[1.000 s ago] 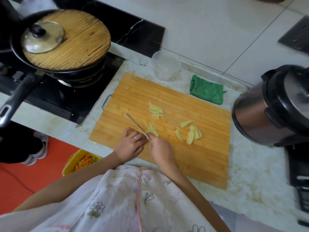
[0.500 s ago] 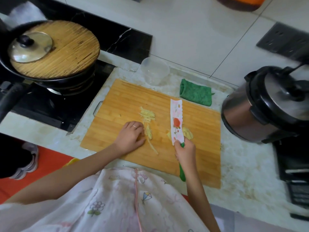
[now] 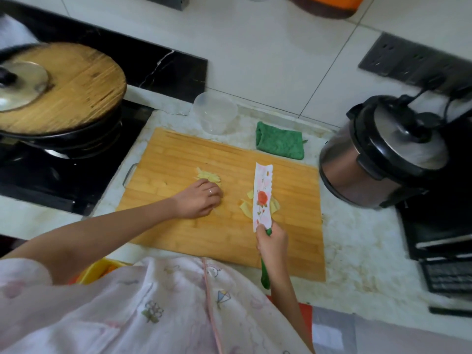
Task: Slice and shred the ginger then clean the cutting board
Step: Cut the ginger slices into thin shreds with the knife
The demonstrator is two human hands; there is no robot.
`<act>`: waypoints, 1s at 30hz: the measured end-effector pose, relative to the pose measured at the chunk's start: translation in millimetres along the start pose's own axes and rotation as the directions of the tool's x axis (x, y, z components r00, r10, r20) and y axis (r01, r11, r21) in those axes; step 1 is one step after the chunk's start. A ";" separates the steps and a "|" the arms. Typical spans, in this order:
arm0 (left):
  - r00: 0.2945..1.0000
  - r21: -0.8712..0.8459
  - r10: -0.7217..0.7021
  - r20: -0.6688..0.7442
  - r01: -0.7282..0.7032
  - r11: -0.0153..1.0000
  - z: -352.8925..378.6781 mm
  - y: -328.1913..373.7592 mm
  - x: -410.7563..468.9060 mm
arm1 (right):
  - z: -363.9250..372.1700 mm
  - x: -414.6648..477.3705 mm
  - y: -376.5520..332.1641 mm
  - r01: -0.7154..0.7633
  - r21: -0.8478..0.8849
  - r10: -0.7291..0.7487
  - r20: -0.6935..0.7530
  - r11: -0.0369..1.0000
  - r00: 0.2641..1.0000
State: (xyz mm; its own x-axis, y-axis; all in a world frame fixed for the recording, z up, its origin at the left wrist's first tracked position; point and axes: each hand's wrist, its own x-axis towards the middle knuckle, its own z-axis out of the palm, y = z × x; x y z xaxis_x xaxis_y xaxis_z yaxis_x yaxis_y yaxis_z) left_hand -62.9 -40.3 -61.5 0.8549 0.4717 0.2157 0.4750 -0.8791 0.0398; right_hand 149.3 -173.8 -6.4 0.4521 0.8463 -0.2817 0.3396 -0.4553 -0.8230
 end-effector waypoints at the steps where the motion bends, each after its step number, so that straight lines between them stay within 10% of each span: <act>1: 1.000 -0.001 -0.017 0.006 0.017 1.000 -1.3 -4.7 0.3 | 0.1 0.7 0.1 -0.008 0.004 0.008 -0.003 1.000 1.000; 13: 0.984 -0.101 -0.149 -0.095 0.140 0.985 0.9 -17.5 15.0 | 3.9 4.3 -10.5 0.018 0.025 -0.020 0.066 1.000 0.998; 17: 0.937 -0.299 -0.315 -0.150 0.260 0.918 -8.9 -19.5 21.9 | -8.8 6.3 -17.3 0.241 -0.349 -0.211 0.122 0.906 0.970; 23: 0.531 -0.746 -0.813 -0.239 0.436 0.504 -58.8 -21.2 31.5 | -41.7 21.1 -26.8 0.438 -0.724 -0.448 0.197 0.533 0.872; 30: 0.957 -0.682 -0.261 0.128 0.276 0.677 -81.3 2.7 60.8 | -33.4 36.1 -45.9 0.676 -0.701 -0.709 0.357 0.227 0.609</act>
State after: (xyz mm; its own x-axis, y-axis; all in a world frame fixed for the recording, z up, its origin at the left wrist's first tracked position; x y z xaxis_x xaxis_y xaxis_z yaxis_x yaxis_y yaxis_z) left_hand -26.6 -19.5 31.1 0.7205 0.6898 0.0712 0.4154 -0.5116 0.7521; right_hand 177.5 -131.6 37.7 -0.2601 0.9364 0.2357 0.9610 0.2749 -0.0316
